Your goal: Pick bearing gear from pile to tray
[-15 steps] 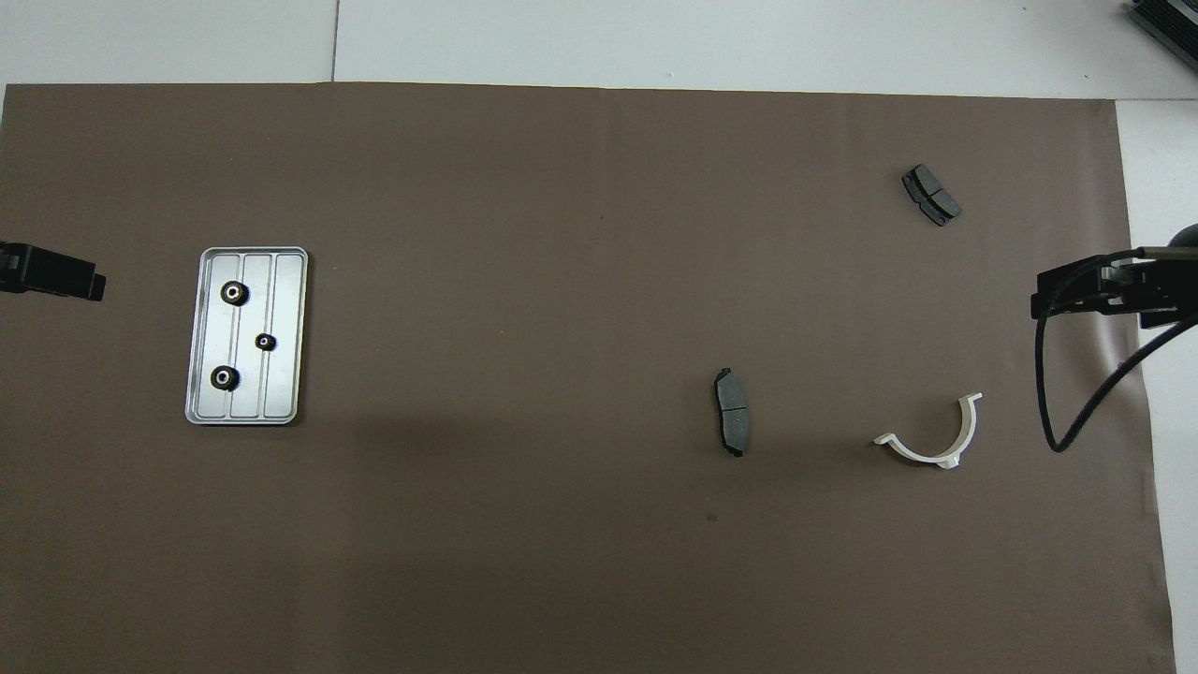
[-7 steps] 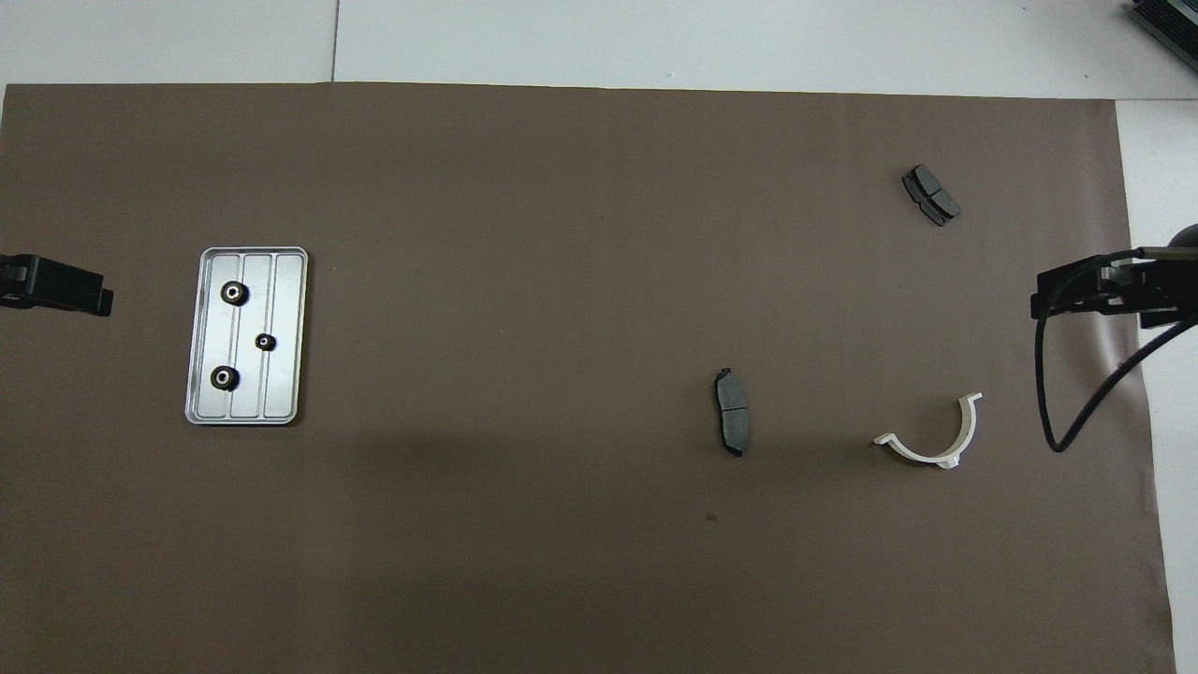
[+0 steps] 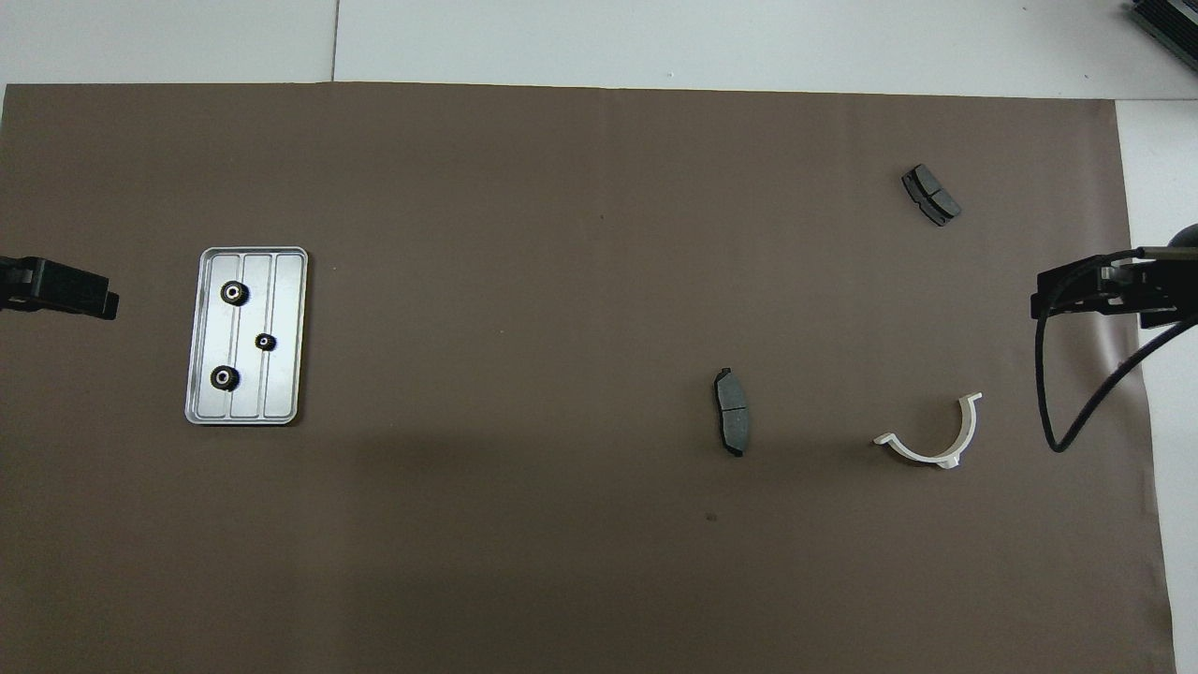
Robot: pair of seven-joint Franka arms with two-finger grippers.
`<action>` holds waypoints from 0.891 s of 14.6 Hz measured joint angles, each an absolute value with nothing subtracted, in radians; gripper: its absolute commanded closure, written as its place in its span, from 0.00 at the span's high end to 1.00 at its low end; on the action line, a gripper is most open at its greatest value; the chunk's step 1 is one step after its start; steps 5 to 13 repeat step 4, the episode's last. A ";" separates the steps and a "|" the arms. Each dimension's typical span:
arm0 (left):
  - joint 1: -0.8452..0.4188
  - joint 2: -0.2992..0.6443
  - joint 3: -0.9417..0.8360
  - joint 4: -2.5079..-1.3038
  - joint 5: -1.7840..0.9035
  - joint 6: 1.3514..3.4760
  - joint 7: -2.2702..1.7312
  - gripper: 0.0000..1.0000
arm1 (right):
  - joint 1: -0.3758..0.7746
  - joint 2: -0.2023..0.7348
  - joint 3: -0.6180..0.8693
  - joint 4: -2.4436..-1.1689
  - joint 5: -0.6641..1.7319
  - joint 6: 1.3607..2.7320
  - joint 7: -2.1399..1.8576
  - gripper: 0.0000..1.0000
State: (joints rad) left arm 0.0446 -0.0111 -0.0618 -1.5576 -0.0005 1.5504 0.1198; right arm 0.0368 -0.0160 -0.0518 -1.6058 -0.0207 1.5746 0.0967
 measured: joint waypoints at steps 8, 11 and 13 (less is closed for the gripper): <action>0.025 -0.011 -0.033 -1.558 -0.014 1.550 0.120 1.00 | 0.037 -0.016 -0.052 -1.606 -0.021 1.575 0.097 1.00; 0.025 -0.011 -0.033 -1.558 -0.014 1.550 0.120 1.00 | 0.037 -0.016 -0.052 -1.606 -0.021 1.575 0.097 1.00; 0.025 -0.011 -0.033 -1.558 -0.014 1.550 0.120 1.00 | 0.037 -0.016 -0.052 -1.606 -0.021 1.575 0.097 1.00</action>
